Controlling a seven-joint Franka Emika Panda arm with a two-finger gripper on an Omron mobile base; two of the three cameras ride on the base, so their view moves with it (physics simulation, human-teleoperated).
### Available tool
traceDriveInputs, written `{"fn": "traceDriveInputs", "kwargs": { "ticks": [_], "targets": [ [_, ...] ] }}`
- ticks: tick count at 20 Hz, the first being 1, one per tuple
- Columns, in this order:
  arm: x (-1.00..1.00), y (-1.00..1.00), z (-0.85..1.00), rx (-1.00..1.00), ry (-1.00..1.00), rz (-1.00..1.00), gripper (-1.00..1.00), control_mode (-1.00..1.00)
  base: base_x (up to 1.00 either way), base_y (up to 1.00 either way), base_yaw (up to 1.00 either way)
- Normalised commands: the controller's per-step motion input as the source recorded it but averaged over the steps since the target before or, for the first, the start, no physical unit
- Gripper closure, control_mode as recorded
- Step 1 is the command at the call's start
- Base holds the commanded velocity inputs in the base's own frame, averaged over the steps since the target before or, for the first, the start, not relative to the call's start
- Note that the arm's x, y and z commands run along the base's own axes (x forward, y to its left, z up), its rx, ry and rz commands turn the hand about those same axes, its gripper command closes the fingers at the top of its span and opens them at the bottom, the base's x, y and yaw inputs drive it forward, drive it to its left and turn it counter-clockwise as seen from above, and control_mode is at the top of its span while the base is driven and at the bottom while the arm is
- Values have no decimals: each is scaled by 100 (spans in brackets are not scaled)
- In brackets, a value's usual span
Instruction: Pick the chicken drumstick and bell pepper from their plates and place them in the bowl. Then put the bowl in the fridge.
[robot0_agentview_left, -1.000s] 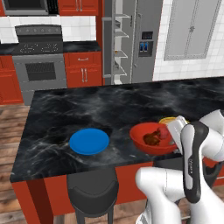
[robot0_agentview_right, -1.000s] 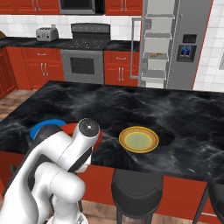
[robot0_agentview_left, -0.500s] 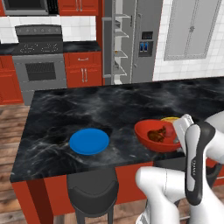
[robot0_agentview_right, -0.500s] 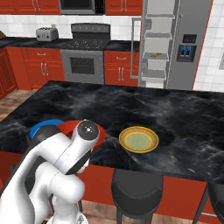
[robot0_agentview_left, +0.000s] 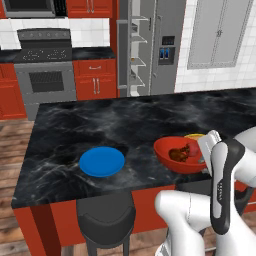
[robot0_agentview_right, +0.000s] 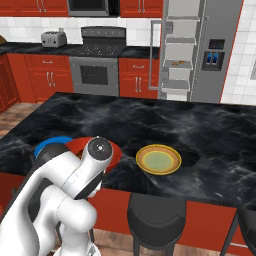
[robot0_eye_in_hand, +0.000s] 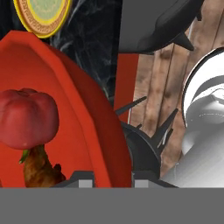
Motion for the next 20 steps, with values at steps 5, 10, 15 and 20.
{"fn": "traceDriveInputs", "kwargs": {
  "ticks": [5, 10, 15, 20],
  "targets": [
    [0, 0, 0, 0, 0, 0, 100, -100, 0, 0, 0],
    [0, 0, 0, 0, 0, 0, 100, -100, 0, 0, 0],
    [0, 0, 0, 0, 0, 0, 100, 100, 0, 0, 0],
    [0, 0, 0, 0, 0, 0, 100, 100, 0, 0, 0]
  ]
}}
